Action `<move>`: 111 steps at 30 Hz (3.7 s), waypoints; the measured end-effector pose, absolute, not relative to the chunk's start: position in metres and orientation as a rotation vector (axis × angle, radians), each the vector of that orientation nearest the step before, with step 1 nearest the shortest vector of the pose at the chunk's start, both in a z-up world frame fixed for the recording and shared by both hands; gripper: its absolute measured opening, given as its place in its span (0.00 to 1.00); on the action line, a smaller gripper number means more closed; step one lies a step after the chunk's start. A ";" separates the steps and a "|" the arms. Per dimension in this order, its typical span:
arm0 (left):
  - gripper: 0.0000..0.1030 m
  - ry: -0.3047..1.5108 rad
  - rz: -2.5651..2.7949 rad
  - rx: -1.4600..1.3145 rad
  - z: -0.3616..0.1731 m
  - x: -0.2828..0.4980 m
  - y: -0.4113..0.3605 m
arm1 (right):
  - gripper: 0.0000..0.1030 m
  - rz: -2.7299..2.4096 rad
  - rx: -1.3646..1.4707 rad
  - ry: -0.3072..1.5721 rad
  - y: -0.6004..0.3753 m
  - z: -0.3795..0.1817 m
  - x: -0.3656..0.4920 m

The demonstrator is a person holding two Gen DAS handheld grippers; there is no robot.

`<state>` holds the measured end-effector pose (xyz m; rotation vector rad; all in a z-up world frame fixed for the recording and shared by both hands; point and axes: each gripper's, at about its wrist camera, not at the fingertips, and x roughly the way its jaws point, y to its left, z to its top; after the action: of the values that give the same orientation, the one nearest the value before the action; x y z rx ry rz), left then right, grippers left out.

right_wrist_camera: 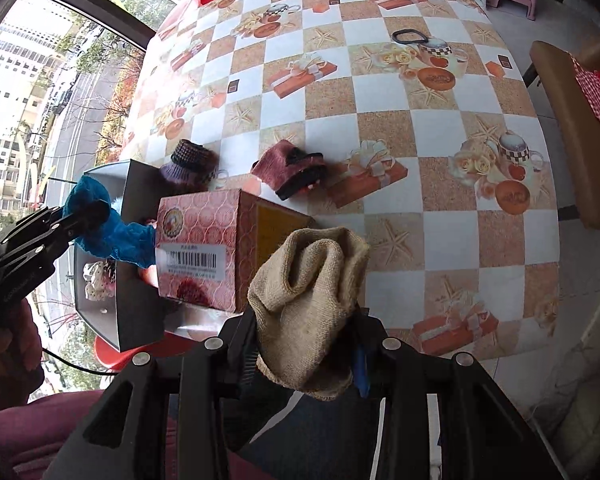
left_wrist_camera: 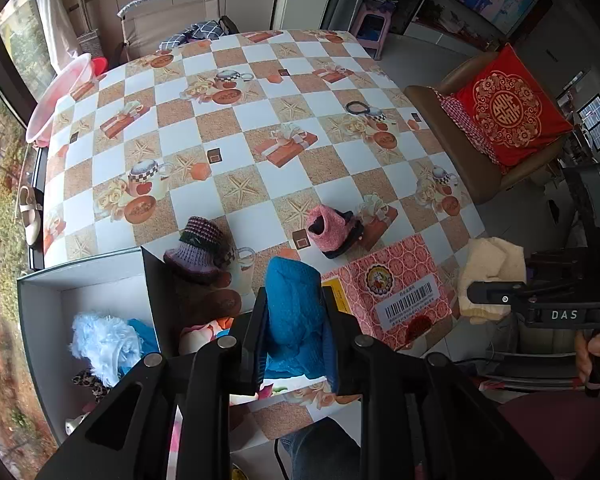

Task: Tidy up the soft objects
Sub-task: 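Carry the blue knit item and beige hat over the white box with both tools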

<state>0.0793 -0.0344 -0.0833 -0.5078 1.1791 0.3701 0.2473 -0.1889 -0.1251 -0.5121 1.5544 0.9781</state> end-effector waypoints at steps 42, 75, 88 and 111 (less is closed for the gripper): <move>0.24 0.957 0.769 -0.693 -0.052 -0.088 0.003 | 0.38 1.526 -0.981 1.205 -0.041 -0.059 0.053; 0.24 0.947 0.961 -0.850 -0.086 -0.148 0.008 | 0.38 1.557 -1.028 1.294 0.003 -0.088 0.021; 0.24 0.988 1.006 -0.888 -0.109 -0.158 0.011 | 0.38 1.592 -1.121 1.268 0.017 -0.100 0.002; 0.24 1.024 0.976 -0.918 -0.126 -0.153 0.020 | 0.38 1.596 -1.161 1.260 0.032 -0.109 -0.009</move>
<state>-0.1532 0.0200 -0.1259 -0.9184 1.0239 0.9763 -0.0090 0.0321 -0.1093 -1.1615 1.2603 1.5958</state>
